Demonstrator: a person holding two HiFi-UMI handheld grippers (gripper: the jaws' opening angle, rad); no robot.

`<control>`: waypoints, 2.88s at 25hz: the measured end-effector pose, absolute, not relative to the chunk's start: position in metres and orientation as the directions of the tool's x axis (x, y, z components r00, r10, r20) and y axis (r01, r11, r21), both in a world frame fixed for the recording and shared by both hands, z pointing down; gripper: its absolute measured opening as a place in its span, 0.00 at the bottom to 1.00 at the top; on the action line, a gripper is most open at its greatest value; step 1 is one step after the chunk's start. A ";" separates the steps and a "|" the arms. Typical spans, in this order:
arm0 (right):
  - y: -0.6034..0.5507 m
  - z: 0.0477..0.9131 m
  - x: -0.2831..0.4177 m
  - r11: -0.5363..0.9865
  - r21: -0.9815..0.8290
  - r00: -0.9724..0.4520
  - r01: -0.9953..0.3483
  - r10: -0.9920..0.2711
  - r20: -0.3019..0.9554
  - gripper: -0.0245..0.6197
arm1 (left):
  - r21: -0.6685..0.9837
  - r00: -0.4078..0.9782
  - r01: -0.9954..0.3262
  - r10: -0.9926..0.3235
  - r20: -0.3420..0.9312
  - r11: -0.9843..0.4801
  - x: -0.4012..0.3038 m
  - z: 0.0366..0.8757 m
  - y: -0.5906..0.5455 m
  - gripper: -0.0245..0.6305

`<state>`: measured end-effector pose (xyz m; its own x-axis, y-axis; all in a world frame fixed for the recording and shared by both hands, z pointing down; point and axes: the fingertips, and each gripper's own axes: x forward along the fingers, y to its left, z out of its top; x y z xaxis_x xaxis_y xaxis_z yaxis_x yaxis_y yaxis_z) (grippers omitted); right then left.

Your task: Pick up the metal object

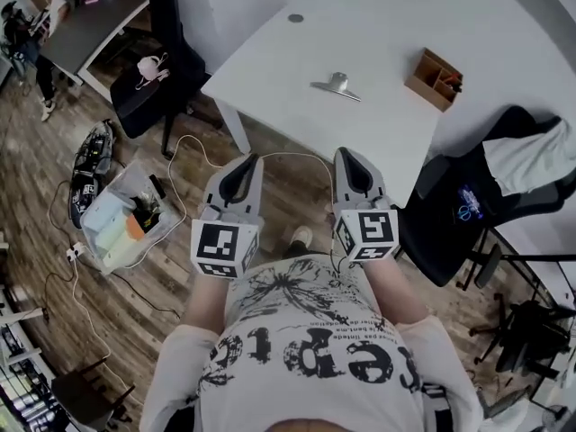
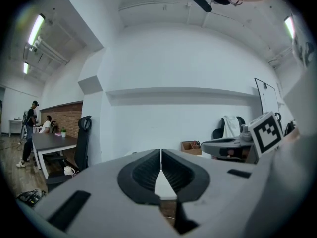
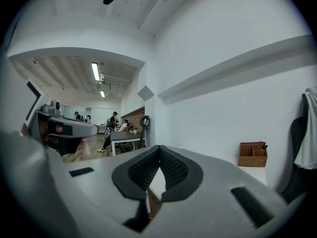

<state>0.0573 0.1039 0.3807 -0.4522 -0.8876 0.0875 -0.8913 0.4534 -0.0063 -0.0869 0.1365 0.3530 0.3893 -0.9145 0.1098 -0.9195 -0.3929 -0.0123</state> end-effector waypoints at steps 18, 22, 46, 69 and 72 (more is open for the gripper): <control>-0.077 0.415 0.109 0.350 0.036 -0.337 -0.936 -0.921 0.194 0.03 | -0.020 0.502 -0.861 -0.856 0.121 -0.508 -0.038 0.360 -0.070 0.05; -0.124 0.419 0.114 0.292 0.027 -0.281 -0.956 -0.937 0.207 0.03 | -0.022 0.557 -0.826 -0.821 0.127 -0.564 -0.032 0.360 -0.127 0.05; -0.278 0.563 0.115 -0.045 -0.061 0.000 -0.997 -0.800 0.600 0.22 | 0.080 0.823 -0.565 -0.554 0.128 -0.821 -0.025 0.403 -0.337 0.05; -0.279 0.677 0.113 -0.181 -0.040 0.061 -0.983 -0.521 0.852 0.52 | 0.154 0.862 -0.479 -0.430 0.269 -0.864 -0.053 0.478 -0.362 0.05; -0.280 0.678 0.113 -0.188 -0.039 0.065 -0.981 -0.514 0.855 0.51 | 0.158 0.857 -0.484 -0.430 0.282 -0.861 -0.055 0.480 -0.363 0.05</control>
<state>0.1135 -0.2801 0.6775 0.0646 -0.5139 0.8554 -0.9814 -0.1880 -0.0389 -0.0547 -0.3625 0.4796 0.8574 -0.4304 0.2822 -0.4840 -0.8608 0.1576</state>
